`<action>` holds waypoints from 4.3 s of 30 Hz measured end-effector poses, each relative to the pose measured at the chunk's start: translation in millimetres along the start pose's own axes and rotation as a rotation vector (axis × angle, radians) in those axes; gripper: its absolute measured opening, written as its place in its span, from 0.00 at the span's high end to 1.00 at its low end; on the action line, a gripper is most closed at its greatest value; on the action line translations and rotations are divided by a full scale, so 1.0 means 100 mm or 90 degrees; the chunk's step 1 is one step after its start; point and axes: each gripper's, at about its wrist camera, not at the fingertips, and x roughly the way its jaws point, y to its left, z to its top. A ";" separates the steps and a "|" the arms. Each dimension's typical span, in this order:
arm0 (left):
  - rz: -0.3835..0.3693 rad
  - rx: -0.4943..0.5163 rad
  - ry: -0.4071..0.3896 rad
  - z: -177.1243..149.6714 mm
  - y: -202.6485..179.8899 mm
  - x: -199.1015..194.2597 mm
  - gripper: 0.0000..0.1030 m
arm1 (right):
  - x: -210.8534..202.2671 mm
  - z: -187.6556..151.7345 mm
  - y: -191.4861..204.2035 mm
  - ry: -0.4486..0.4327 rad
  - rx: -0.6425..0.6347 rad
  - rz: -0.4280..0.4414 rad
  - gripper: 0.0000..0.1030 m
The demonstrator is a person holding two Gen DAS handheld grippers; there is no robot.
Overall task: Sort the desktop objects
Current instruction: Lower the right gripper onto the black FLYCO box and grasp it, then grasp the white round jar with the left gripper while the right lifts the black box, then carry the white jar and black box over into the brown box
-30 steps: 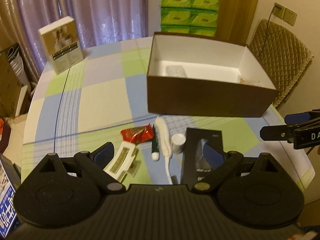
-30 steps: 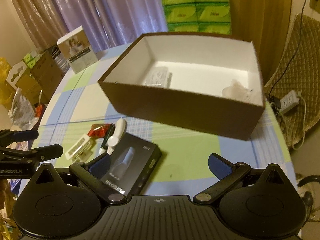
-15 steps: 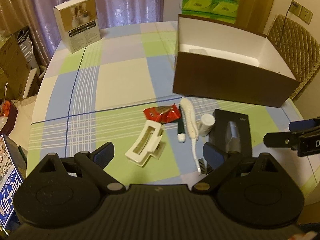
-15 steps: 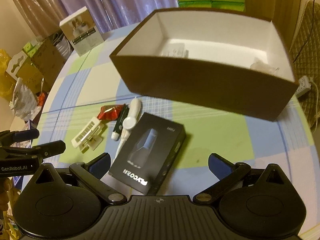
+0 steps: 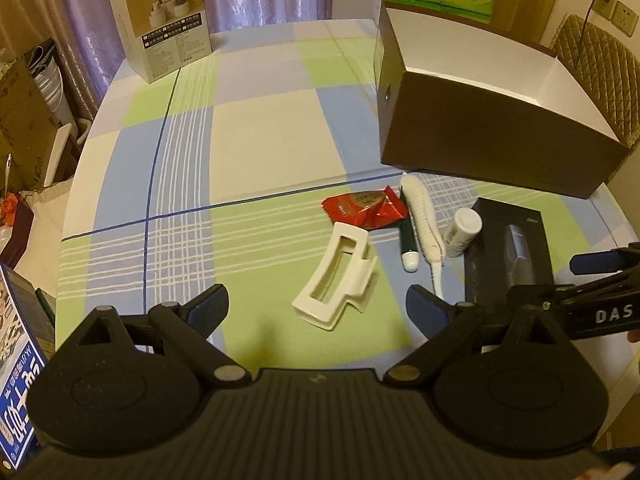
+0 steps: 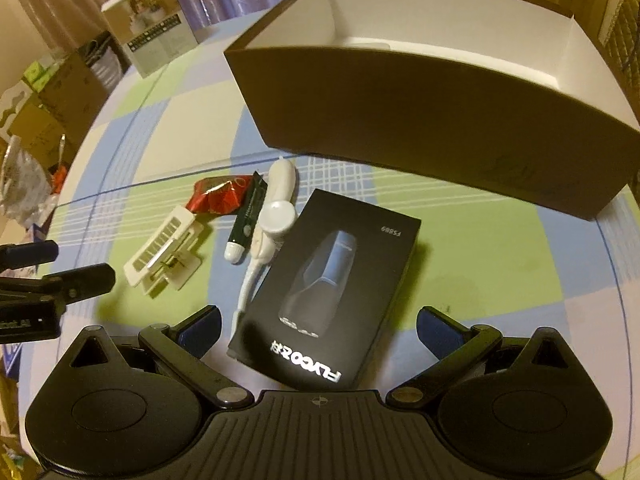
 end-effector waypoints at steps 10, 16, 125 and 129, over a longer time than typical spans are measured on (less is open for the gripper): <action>-0.025 0.039 0.011 0.09 0.08 0.19 0.09 | 0.29 0.03 0.04 0.008 0.023 -0.059 0.02; -0.047 0.059 0.018 0.13 0.05 0.30 0.09 | 0.30 -0.01 -0.06 0.013 0.014 -0.095 0.07; -0.144 0.116 -0.120 2.49 -1.40 1.19 0.78 | 0.16 2.30 -1.65 -0.121 0.045 -0.061 0.26; -0.147 0.114 -0.101 2.55 -1.43 1.40 0.78 | 0.36 2.36 -1.70 -0.096 0.051 -0.075 0.26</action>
